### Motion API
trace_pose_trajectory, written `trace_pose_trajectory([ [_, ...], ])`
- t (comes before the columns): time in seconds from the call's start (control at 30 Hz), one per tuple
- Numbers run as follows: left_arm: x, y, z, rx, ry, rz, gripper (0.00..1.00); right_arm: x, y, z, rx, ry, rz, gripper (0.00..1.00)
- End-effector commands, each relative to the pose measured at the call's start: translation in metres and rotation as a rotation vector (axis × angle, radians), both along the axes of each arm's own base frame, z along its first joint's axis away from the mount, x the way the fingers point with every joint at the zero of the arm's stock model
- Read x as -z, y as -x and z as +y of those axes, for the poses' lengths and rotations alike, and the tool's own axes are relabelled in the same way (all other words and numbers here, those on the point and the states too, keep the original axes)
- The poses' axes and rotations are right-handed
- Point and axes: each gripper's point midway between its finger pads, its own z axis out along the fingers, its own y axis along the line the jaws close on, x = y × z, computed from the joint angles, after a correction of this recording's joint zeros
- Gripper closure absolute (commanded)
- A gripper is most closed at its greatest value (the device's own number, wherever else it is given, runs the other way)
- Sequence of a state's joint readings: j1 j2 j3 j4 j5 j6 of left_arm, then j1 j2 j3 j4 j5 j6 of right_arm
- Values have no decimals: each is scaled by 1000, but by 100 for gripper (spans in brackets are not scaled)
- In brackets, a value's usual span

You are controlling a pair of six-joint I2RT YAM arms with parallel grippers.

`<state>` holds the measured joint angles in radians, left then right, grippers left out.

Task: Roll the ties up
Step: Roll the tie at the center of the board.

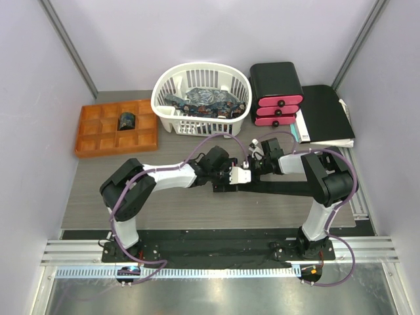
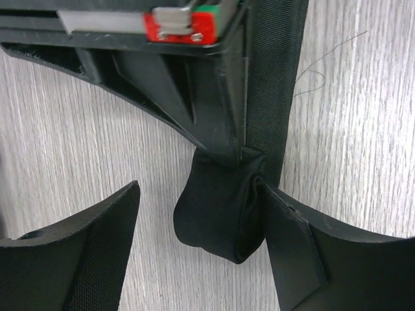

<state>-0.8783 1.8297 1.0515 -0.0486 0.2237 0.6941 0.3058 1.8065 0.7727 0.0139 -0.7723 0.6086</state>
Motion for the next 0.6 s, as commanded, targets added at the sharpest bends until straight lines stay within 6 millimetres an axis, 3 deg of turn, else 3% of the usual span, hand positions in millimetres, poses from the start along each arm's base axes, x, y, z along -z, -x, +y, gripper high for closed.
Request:
trace_pose_trajectory([
  [0.0, 21, 8, 15, 29, -88, -25, 26, 1, 3, -6, 45, 61, 49, 99],
  [0.17, 28, 11, 22, 15, -127, -14, 27, -11, 9, -5, 49, 50, 98, 99],
  [0.4, 34, 9, 25, -15, -155, -3, 27, -10, 27, -12, 53, 93, 188, 99],
  [0.57, 34, 9, 25, -27, -158, 9, 27, -1, 23, -17, 27, 150, 160, 98],
])
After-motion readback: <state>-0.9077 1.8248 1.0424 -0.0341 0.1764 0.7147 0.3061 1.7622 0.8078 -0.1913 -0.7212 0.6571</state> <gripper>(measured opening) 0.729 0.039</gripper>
